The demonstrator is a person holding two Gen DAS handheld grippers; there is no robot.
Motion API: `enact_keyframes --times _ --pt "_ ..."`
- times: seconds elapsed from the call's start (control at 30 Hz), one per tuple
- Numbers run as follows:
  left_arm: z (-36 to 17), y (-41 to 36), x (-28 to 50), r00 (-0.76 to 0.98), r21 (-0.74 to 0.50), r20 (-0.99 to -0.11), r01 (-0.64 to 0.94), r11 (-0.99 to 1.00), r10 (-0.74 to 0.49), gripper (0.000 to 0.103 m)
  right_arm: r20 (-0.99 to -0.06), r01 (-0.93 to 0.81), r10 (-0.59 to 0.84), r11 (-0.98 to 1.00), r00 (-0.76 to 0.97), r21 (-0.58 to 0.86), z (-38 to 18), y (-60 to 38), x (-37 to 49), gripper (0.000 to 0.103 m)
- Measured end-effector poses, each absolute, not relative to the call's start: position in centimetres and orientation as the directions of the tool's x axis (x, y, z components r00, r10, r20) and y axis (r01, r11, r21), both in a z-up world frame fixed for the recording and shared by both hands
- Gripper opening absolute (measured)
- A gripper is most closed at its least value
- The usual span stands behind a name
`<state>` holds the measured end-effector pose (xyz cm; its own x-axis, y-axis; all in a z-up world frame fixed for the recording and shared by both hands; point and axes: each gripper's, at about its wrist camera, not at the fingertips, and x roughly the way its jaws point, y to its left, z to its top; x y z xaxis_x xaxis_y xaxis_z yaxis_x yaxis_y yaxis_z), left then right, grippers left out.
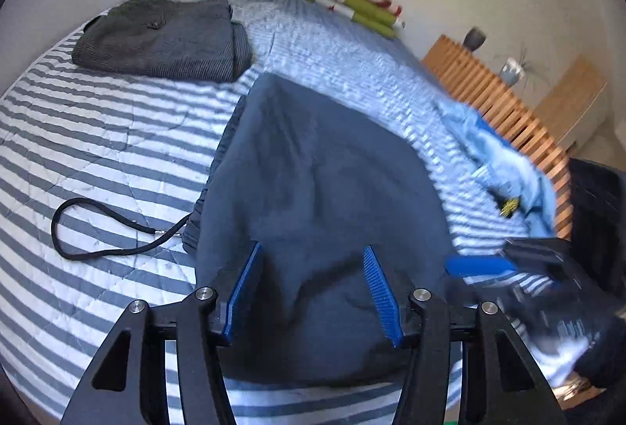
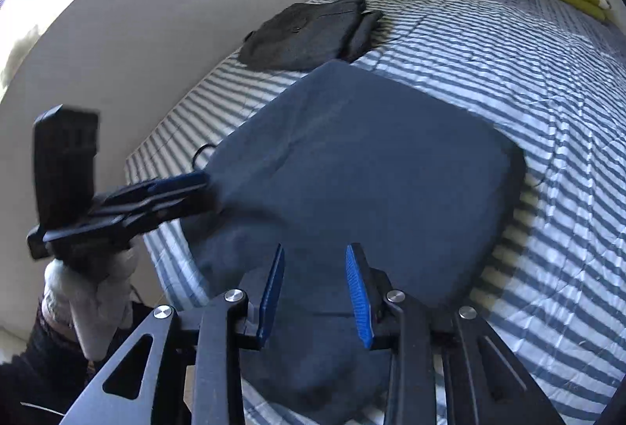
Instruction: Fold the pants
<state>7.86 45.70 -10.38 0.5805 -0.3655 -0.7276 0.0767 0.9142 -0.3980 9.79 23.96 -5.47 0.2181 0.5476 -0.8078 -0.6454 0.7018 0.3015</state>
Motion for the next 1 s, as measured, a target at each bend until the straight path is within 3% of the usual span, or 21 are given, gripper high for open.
enact_keyframes --times 0.1,0.13,0.17,0.27,0.5,0.7,0.77,0.87,1.0 --pt "-12.5 45.9 9.3 0.541 -0.334 -0.781 0.060 0.940 -0.313 0.047 -0.879 -0.696 0.425 0.699 0.218 0.165 -8.5 25.7 7.3 0.018" --pt "-12.9 46.1 9.7 0.539 -0.325 -0.786 0.055 0.944 -0.302 0.040 -0.899 -0.698 0.377 0.706 0.221 0.125 -9.8 25.4 6.9 0.017" --pt "-13.1 46.4 10.0 0.537 -0.331 -0.785 0.057 0.942 -0.308 0.040 -0.912 -0.693 0.353 0.711 0.209 0.116 -10.8 24.5 6.7 0.017" --pt "-12.0 46.9 9.7 0.554 -0.329 -0.778 0.043 0.943 -0.297 0.041 -0.910 -0.669 0.384 0.719 0.156 0.189 -10.6 21.6 6.6 0.017" --pt "-9.2 44.7 5.8 0.562 -0.353 -0.750 0.106 0.930 -0.349 0.041 -0.830 -0.700 0.517 0.672 0.210 0.241 -6.6 21.2 4.5 0.017" --pt "-11.5 43.3 5.1 0.481 -0.336 -0.811 0.083 0.938 -0.333 0.047 -0.894 -0.704 0.431 0.673 0.123 0.227 -11.3 24.8 2.7 0.017" --pt "-12.6 43.5 5.3 0.438 -0.271 -0.860 0.045 0.962 -0.263 0.048 -0.893 -0.732 0.425 0.654 0.146 0.192 -11.0 24.4 1.5 0.017" --pt "-11.8 44.4 5.0 0.449 -0.279 -0.855 0.020 0.960 -0.258 0.048 -0.858 -0.712 0.506 0.634 0.088 0.301 -9.1 21.8 1.8 0.018" --pt "-8.8 44.6 5.7 0.515 -0.289 -0.813 0.046 0.956 -0.270 0.054 -0.816 -0.594 0.527 0.744 0.239 0.306 -6.5 16.8 4.6 0.026"
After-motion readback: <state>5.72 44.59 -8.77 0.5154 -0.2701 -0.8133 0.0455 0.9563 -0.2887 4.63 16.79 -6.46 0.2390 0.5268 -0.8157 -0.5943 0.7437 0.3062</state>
